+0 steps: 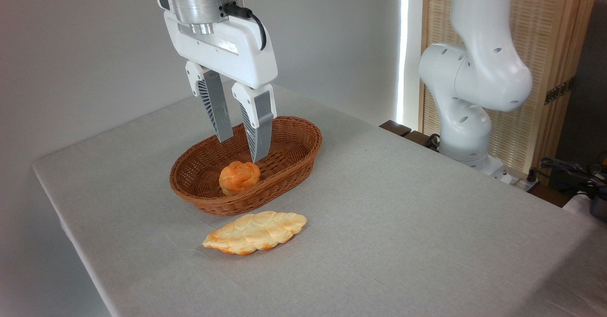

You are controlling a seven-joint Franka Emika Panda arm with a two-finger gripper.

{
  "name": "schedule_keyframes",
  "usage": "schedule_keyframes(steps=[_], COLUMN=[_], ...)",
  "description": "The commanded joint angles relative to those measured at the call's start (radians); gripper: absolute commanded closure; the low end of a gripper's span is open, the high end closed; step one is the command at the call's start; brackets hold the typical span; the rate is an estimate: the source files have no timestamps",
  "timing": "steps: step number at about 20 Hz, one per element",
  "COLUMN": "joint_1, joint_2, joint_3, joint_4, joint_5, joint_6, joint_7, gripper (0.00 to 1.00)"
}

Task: Put bread into the basket
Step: 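Move the open gripper from above the basket toward the flat bread loaf, then lower the gripper onto the flat golden loaf and close on it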

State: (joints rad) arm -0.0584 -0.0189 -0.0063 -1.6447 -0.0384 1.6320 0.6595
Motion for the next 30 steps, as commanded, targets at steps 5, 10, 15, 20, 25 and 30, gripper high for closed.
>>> schedule_keyframes(steps=[5,10,15,20,25,30], joint_1=[-0.026,-0.027,-0.026,-0.026,-0.024,-0.024], joint_2=[-0.096,-0.090,-0.067,-0.036,-0.026,-0.015], joint_3=[-0.017,-0.023,-0.023,-0.023,-0.023,-0.023], joint_4=[-0.223,-0.357,-0.458,-0.518,-0.526,-0.532], joint_5=[0.014,0.063,0.089,0.091,0.091,0.100], joint_6=[0.199,0.324,0.416,0.523,0.525,0.557], joint_7=[0.002,0.161,0.345,0.376,0.470,0.515], gripper=[0.00,0.00,0.00,0.00,0.00,0.25])
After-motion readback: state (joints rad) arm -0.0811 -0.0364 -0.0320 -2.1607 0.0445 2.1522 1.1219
